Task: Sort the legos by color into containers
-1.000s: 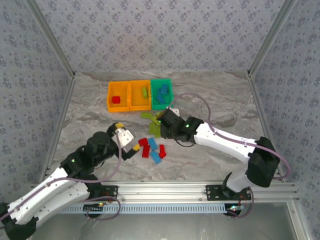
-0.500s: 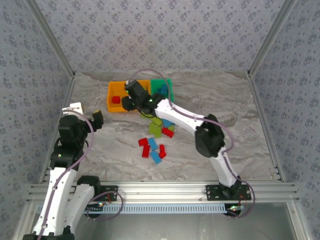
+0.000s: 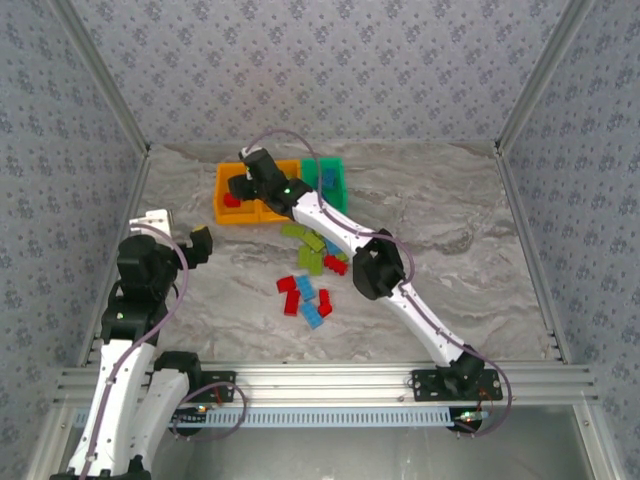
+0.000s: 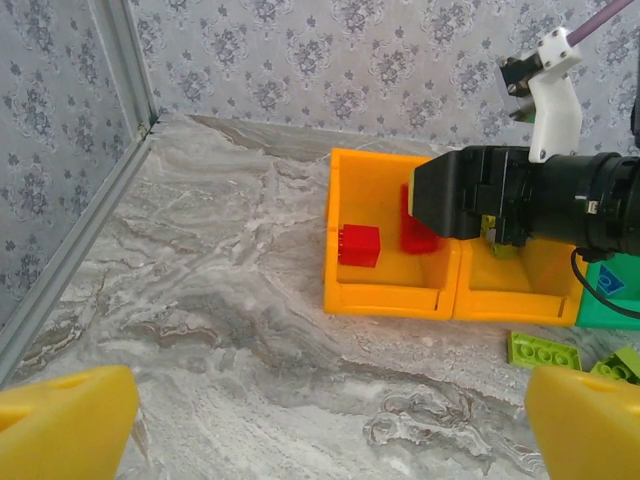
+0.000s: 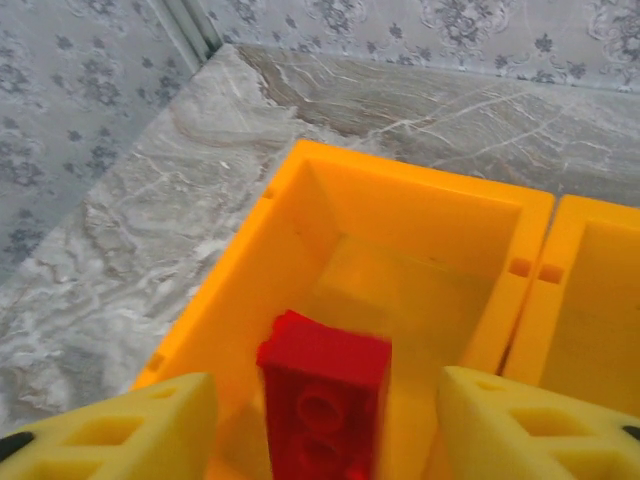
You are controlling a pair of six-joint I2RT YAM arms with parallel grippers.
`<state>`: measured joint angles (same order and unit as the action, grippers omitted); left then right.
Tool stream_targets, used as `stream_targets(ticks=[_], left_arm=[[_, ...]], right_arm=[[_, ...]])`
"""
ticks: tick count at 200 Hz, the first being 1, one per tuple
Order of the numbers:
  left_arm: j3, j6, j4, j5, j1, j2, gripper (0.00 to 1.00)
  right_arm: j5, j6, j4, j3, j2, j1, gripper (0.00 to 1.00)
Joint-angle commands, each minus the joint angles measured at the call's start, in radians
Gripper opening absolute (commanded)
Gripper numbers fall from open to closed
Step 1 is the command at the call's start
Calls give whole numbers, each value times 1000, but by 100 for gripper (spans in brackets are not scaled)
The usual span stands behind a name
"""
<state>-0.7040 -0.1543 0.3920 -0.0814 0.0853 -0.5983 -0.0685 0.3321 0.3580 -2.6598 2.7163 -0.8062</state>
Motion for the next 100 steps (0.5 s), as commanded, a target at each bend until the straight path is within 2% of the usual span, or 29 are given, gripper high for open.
stream_targets(ticks=[1, 32, 66, 84, 100], left_arm=[[5, 18, -18, 23, -4, -6, 99], [2, 22, -10, 23, -4, -20, 99], [-15, 19, 21, 32, 3, -55, 99], [-28, 21, 39, 36, 16, -90, 99], [-36, 24, 50, 57, 26, -132, 99]], right_arm=[[30, -46, -13, -81, 0, 2, 67], [47, -72, 98, -90, -108, 3, 67], [56, -91, 398, -39, -329, 4, 73], [82, -101, 567, 75, -493, 11, 76], [86, -117, 657, 263, -683, 7, 79]])
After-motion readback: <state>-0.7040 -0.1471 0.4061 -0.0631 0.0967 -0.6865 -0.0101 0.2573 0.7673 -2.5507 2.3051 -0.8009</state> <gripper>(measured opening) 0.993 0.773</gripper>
